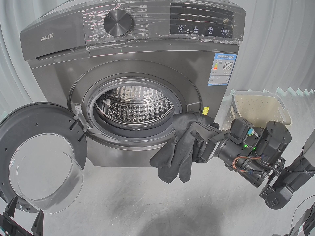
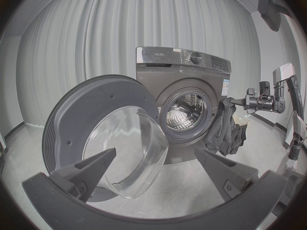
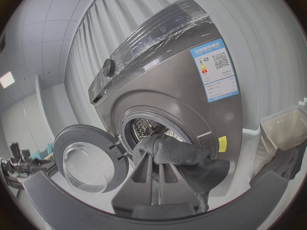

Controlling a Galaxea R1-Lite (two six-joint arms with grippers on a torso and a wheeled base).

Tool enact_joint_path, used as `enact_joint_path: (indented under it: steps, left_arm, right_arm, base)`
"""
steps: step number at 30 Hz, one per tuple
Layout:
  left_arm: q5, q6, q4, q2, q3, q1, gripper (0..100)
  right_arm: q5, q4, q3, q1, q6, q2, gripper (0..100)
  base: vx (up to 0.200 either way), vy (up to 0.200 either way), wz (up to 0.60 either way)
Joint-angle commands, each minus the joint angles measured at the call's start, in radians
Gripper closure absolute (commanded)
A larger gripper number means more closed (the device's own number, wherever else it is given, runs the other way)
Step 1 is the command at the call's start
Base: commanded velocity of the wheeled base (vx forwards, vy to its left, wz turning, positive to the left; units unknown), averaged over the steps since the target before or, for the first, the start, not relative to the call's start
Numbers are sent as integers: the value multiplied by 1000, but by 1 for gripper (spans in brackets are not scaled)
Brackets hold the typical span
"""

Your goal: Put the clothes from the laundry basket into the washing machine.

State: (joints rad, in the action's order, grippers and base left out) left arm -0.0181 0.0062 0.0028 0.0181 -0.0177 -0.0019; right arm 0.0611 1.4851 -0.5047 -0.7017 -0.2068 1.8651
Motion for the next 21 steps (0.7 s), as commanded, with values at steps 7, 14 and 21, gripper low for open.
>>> enact_joint_path:
  steps: [7, 14, 21]
  left_arm:
    - [0, 0, 0, -17, 18, 0, 0]
    - [-2, -2, 0, -17, 16, -1, 0]
    - [-2, 1, 0, -17, 16, -1, 0]
  right_arm:
    - [56, 3, -43, -10, -62, 49, 100]
    - [95, -5, -21, -65, -103, 65, 100]
    - [98, 1, -37, -53, -103, 85, 100]
  base:
    - [0, 0, 0]
    - [0, 0, 0]
    - [0, 0, 0]
